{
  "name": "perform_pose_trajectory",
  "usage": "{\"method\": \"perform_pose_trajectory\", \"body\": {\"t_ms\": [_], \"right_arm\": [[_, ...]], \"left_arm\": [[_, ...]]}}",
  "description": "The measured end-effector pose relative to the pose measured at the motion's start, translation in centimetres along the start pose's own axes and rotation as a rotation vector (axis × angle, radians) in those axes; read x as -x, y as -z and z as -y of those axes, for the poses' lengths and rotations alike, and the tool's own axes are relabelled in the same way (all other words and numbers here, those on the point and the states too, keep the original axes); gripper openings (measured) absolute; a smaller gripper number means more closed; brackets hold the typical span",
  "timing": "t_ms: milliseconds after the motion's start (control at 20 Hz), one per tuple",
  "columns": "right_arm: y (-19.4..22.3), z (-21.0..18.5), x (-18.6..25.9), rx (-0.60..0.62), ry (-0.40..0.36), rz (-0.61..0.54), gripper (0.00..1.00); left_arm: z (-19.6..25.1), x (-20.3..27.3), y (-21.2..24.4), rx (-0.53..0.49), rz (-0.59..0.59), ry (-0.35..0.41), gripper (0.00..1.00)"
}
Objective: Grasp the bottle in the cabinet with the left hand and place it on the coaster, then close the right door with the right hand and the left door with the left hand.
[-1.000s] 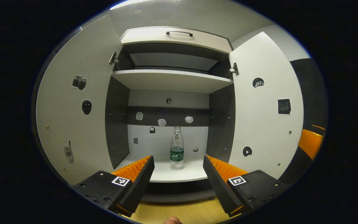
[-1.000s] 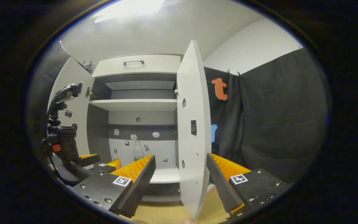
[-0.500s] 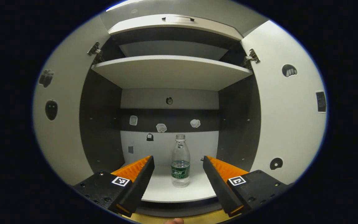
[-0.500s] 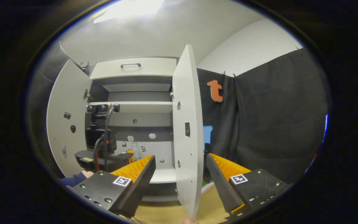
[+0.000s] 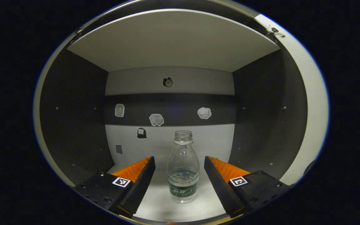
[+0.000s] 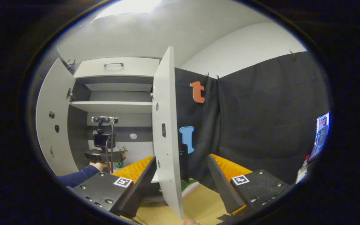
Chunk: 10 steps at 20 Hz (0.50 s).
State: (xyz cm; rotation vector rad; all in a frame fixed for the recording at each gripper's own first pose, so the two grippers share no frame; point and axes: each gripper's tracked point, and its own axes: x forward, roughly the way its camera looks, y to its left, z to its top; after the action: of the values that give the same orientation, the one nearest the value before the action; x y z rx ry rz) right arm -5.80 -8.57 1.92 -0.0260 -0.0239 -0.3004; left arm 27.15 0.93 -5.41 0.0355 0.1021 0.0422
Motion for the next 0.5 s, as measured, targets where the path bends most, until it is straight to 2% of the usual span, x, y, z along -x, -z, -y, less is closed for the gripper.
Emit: {"method": "perform_pose_trajectory", "body": {"t_ms": [150, 250, 300, 500], "right_arm": [[0.0, 1.2, 0.2, 0.013, 0.04, 0.002, 0.99], [-0.1, 1.8, 0.1, 0.022, 0.059, 0.007, 1.0], [-0.1, 2.0, 0.2, 0.027, 0.065, 0.006, 1.0], [0.0, 2.4, 0.0, 0.028, 0.067, 0.005, 1.0]], "left_arm": [[0.2, -2.1, 1.5, 0.013, -0.048, -0.001, 0.96], [0.2, -2.4, 1.5, 0.019, -0.05, -0.006, 0.83], [0.4, -2.6, 1.4, 0.019, -0.051, 0.001, 0.8], [0.9, -2.3, 1.6, 0.015, -0.056, 0.013, 0.77]]}}
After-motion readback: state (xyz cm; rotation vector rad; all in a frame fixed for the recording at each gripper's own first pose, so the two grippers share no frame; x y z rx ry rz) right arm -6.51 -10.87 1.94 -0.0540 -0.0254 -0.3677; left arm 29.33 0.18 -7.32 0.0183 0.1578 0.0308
